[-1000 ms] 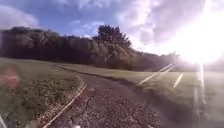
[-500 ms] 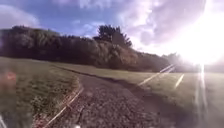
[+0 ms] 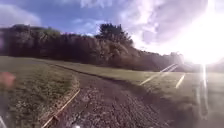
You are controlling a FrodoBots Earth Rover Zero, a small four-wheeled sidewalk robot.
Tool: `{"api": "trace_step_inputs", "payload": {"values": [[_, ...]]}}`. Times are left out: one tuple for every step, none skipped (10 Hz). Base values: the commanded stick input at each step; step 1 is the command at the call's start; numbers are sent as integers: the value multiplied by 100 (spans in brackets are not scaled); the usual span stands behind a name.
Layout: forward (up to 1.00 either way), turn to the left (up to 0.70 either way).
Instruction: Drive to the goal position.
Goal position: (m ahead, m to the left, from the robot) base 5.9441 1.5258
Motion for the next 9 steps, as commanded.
{"api": "trace_step_inputs", "payload": {"values": [[85,0],[85,3],[85,18],[85,34],[85,34],[85,0],[85,0],[85,0],[85,0]]}}
